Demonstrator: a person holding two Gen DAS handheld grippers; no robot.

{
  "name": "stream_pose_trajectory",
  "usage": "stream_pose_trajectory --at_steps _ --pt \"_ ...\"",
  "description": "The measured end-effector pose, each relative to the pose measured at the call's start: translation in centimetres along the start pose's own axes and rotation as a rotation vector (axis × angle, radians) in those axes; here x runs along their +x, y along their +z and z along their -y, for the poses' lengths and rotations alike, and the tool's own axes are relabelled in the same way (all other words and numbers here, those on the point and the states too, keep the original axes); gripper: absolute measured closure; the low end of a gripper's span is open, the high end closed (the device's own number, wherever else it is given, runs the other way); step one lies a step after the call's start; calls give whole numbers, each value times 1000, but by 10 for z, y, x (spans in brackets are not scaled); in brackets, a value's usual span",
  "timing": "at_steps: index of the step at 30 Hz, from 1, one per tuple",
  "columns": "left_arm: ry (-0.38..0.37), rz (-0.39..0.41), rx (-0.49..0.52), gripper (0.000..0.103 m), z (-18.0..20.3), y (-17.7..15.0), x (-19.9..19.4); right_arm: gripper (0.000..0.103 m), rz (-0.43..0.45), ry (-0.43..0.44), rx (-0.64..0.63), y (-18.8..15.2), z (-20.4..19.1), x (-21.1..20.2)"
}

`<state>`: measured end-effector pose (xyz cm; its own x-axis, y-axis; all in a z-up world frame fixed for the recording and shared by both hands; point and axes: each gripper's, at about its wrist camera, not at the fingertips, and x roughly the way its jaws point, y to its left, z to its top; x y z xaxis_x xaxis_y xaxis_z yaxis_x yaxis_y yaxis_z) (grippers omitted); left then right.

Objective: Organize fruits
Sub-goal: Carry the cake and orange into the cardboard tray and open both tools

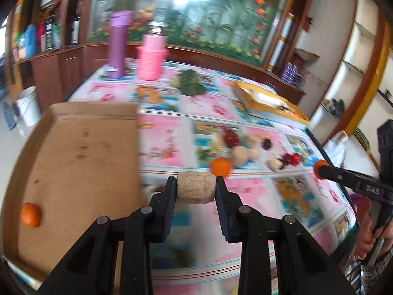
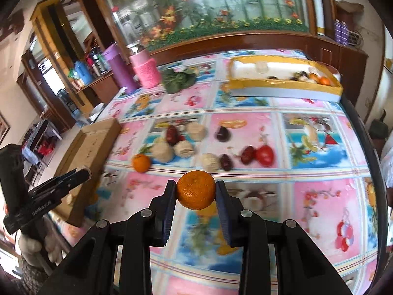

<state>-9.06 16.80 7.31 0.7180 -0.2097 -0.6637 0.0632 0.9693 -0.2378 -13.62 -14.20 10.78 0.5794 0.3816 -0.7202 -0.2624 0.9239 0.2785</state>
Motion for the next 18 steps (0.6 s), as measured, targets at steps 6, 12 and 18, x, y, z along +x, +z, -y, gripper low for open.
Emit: stream_pose_trajectory --at_steps 6,12,18 --pt "167 30 -132 73 -76 -4 -23 68 -14 151 -107 4 -81 21" --pt "274 -2 -174 73 -123 1 -22 68 -68 249 -219 4 -163 63" --pt "356 -71 -131 73 -146 9 -3 68 -122 283 -292 -5 -221 108"
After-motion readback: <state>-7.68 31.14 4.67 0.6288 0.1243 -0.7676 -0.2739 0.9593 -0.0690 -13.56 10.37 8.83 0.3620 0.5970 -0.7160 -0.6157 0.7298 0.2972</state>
